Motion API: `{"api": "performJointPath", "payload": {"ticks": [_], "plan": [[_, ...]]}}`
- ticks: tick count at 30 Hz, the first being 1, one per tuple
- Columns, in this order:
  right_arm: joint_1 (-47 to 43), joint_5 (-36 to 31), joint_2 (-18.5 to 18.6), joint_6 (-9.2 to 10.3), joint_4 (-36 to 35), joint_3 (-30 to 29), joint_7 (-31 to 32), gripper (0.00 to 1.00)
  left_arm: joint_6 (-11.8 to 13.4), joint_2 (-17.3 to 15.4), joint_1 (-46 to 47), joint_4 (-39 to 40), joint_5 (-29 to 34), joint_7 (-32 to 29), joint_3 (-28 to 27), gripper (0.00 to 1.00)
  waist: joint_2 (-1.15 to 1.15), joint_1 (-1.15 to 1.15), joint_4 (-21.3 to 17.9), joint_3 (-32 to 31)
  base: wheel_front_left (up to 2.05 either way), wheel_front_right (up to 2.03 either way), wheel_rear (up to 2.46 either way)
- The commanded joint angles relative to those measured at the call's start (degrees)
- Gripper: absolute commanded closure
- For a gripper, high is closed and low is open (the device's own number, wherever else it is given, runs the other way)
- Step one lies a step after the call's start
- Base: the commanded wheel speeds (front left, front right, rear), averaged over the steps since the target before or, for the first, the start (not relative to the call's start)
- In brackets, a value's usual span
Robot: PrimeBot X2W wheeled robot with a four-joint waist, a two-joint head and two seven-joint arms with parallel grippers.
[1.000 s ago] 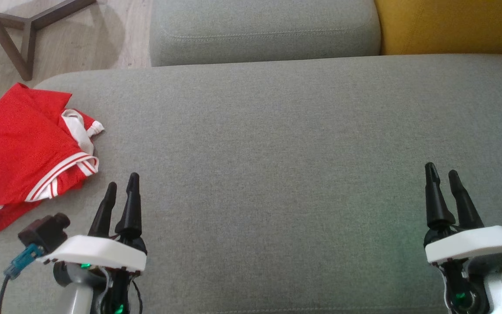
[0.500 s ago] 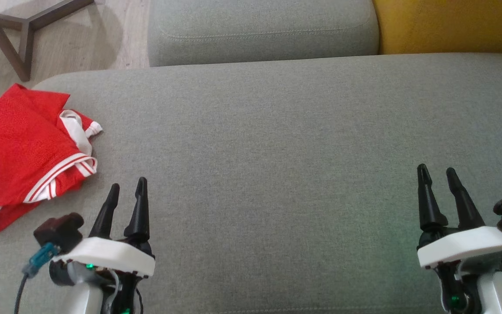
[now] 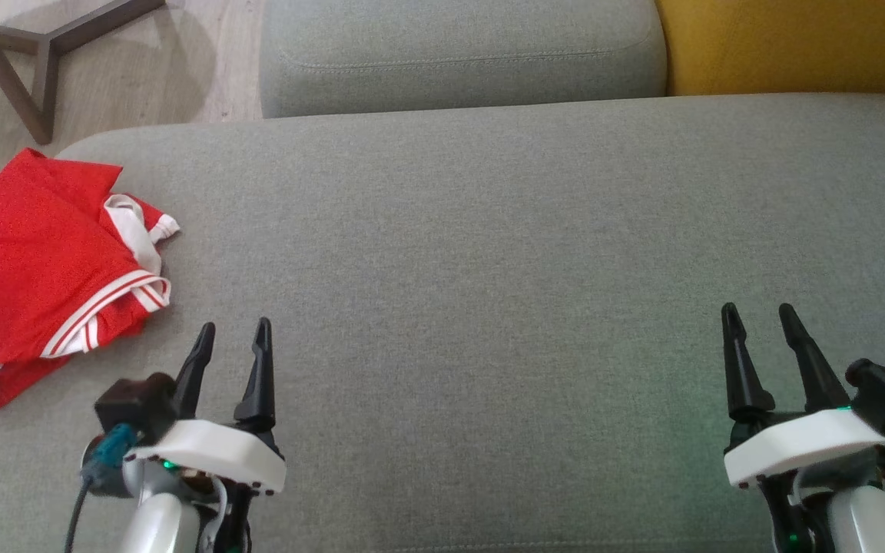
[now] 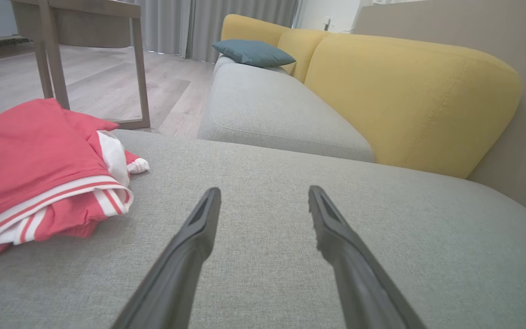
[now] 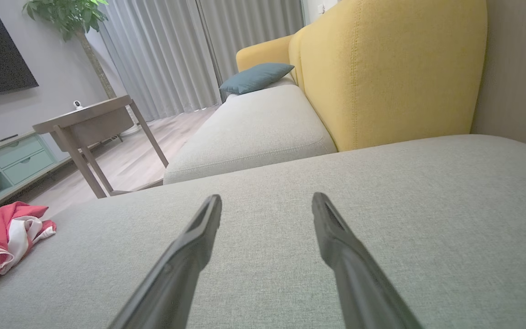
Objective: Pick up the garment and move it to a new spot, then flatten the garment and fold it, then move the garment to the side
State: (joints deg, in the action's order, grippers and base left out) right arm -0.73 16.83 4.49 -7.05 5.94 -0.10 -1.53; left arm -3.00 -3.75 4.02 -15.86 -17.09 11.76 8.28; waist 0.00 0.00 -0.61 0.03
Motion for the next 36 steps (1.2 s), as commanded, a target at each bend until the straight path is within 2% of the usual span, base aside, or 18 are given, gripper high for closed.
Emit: {"api": "performJointPath", "payload": {"ticks": [1,16,27,36], "plan": [[1.48,-1.5,0.28,-0.39,-2.21,1.3,-0.83,0.0,0.28,-1.13,3.48,1.68,1.5,0.77,-1.47,0.0,0.0,0.0,-0.02,-0.03,0.0,0.0,0.0],[1.2,-9.81,-0.49,-0.44,-2.45,1.66,-2.04,0.0,1.33,-1.45,4.09,0.29,9.64,3.24,-0.56,0.0,0.0,0.0,-0.21,0.17,0.0,0.0,0.0],[1.13,-5.92,-1.17,-0.44,-1.5,0.65,-2.32,0.0,1.74,-1.18,3.86,-0.36,8.25,3.24,-0.51,0.0,0.0,0.0,-0.04,0.28,0.0,0.0,0.0],[1.28,-5.78,-1.34,-0.44,-1.19,0.65,-2.38,0.0,2.14,-1.28,4.1,-0.54,8.14,3.24,-0.24,0.0,0.0,0.0,0.2,0.29,0.0,0.0,0.0]]}}
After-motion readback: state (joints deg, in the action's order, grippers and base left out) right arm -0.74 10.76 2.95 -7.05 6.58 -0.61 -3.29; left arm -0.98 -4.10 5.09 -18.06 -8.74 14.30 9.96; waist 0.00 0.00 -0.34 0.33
